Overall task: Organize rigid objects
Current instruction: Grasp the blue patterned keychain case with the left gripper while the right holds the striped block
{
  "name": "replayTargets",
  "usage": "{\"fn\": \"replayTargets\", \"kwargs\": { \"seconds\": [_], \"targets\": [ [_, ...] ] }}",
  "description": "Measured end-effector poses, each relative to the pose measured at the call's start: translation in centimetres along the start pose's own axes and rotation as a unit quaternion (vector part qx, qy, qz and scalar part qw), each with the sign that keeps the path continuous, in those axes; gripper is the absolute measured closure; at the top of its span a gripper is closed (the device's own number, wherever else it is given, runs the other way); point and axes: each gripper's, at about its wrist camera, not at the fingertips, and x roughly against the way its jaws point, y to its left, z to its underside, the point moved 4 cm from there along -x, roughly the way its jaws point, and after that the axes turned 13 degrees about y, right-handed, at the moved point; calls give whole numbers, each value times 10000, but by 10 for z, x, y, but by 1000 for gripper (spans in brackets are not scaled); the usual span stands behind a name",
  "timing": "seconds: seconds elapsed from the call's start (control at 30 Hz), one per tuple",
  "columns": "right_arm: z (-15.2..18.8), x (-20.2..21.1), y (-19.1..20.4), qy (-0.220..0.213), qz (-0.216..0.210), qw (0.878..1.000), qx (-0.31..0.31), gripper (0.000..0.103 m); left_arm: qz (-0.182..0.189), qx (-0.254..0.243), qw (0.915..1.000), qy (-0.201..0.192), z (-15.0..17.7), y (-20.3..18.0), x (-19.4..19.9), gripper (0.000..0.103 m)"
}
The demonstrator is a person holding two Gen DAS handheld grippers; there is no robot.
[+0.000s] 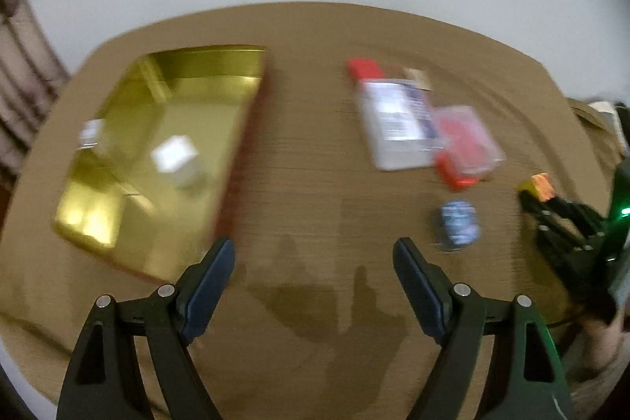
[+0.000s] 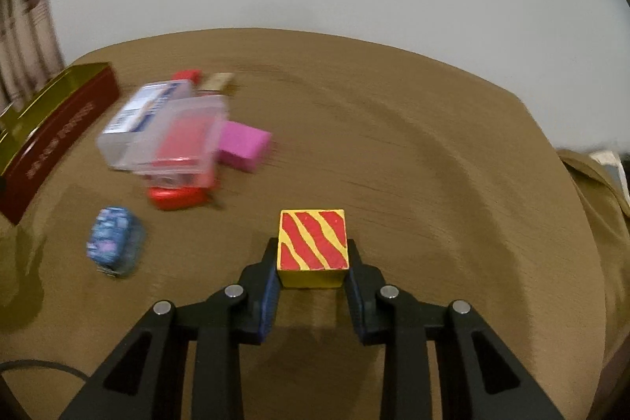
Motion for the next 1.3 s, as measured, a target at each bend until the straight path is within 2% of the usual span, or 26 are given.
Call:
{"fn": "replayTargets", "kwargs": {
  "seconds": [0.07,0.13,0.27,0.47,0.57,0.73,0.8,0.83,1.3],
  "targets": [
    [1,-3,-11,-3,26,9999,-158,73,70,-45,10000,37,-5,-19,-3,23],
    [1,-4,-18,-17,-147,9993,-332,73,-25,-136,9999,52,-8,-38,-8,23],
    [2,-5,-16,-20,-81,9995,-299,73,108,-219,9992,304,-13,-69,-23,23],
    [2,-5,-18,-17,-195,9992,-352,73,121,-80,9989,441,-24,-85,-40,27],
    [3,-4,-21,-18,-206,9992,-357,73,104,26,9986,524,-26,-88,-49,38],
    [4,-5,-23,-20,-245,9990,-376,72,129,201,9977,629,-29,-86,-63,62],
    [4,-4,-23,-21,-242,9990,-377,72,77,187,9978,635,-29,-86,-66,68],
    [4,-4,-23,-21,-241,9990,-376,72,29,160,9982,580,-28,-86,-66,76],
    [3,-4,-20,-17,-194,9991,-369,72,-126,-24,9996,236,-23,-71,-57,76]
  ]
}}
